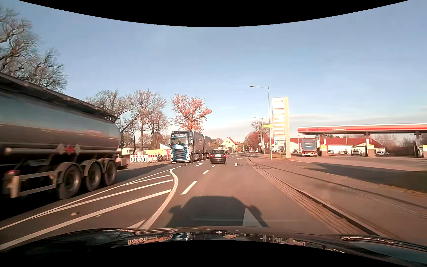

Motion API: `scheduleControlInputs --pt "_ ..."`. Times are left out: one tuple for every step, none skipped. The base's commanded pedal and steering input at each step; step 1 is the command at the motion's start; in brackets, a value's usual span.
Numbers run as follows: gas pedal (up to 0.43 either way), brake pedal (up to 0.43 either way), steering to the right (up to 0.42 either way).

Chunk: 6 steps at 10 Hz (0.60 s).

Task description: Follow the waypoints while adhering to traffic rules and regulations

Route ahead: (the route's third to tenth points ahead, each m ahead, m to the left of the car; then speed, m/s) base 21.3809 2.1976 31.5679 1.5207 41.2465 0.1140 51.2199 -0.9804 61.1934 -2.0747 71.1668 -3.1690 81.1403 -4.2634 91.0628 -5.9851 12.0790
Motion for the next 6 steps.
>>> scheduleControlInputs --pt "0.197 0.000 0.011" --pt "0.177 0.000 0.011" --pt "0.177 0.000 0.011" --pt "0.177 0.000 0.011" --pt "0.169 0.000 0.011" --pt "0.169 0.000 0.010"
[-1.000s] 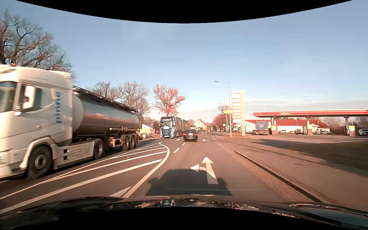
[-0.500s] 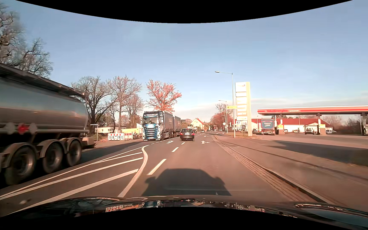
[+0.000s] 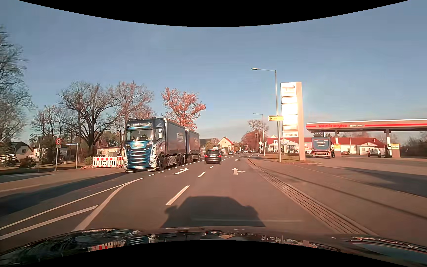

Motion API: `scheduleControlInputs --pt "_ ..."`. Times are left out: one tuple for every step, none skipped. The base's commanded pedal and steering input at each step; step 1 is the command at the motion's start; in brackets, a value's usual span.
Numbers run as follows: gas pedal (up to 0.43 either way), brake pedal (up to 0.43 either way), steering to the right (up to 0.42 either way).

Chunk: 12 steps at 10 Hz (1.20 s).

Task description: Follow the waypoints while adhering to traffic rules and regulations

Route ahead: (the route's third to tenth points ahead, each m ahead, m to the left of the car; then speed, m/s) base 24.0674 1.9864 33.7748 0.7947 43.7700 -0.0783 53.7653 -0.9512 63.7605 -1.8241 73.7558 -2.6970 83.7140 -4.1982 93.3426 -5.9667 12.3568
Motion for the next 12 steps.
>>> scheduleControlInputs --pt "0.169 0.000 0.011" --pt "0.157 0.000 0.010" --pt "0.150 0.000 0.011" --pt "0.150 0.000 0.010" --pt "0.150 0.000 0.011" --pt "0.138 0.000 0.011" --pt "0.138 0.000 0.010" --pt "0.138 0.000 0.011" --pt "0.138 0.000 0.011" --pt "0.138 0.000 0.011" --pt "0.138 0.000 0.011" --pt "0.138 0.000 0.010"
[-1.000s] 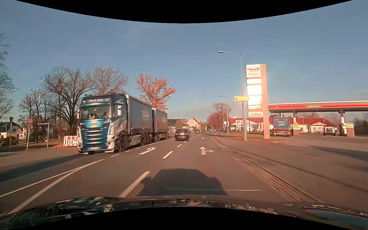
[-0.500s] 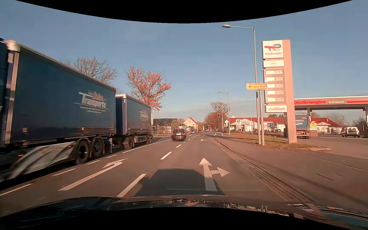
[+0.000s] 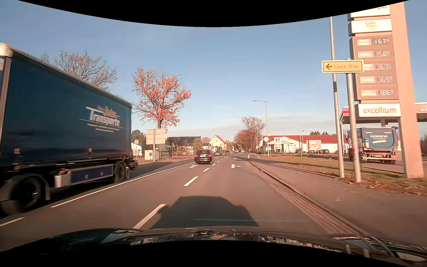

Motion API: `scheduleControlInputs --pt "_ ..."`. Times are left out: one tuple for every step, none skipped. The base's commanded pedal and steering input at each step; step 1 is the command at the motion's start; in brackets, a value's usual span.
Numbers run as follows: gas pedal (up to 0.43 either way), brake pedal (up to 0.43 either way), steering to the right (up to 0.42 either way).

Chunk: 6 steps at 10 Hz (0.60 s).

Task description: Follow the waypoints while adhering to traffic rules and regulations

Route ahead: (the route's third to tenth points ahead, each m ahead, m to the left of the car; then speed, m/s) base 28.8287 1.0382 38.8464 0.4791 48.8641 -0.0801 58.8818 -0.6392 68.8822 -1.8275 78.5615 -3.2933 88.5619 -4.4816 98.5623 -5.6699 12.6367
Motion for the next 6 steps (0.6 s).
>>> scheduleControlInputs --pt "0.138 0.000 0.010" --pt "0.138 0.000 0.010" --pt "0.138 0.000 0.010" --pt "0.138 0.000 0.010" --pt "0.138 0.000 0.010" --pt "0.138 0.000 0.010"
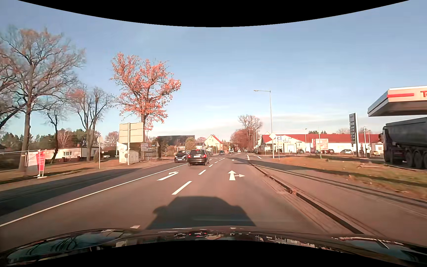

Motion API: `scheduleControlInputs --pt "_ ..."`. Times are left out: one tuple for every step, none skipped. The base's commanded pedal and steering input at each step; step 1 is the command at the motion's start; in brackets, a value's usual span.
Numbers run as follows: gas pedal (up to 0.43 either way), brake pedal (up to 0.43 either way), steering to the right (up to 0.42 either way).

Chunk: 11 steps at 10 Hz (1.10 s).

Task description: Follow the waypoints while adhering to traffic rules and regulations

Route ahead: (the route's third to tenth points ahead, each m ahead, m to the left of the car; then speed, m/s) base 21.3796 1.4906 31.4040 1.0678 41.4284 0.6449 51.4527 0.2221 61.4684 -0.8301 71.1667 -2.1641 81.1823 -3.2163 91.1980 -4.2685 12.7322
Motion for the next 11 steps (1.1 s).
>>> scheduleControlInputs --pt "0.138 0.000 0.010" --pt "0.138 0.000 0.010" --pt "0.138 0.000 0.010" --pt "0.138 0.000 0.010" --pt "0.138 0.000 0.010" --pt "0.138 0.000 0.010" --pt "0.138 0.000 0.010" --pt "0.138 0.000 0.010" --pt "0.138 0.000 0.010" --pt "0.138 0.000 0.011" --pt "0.138 0.000 0.011"
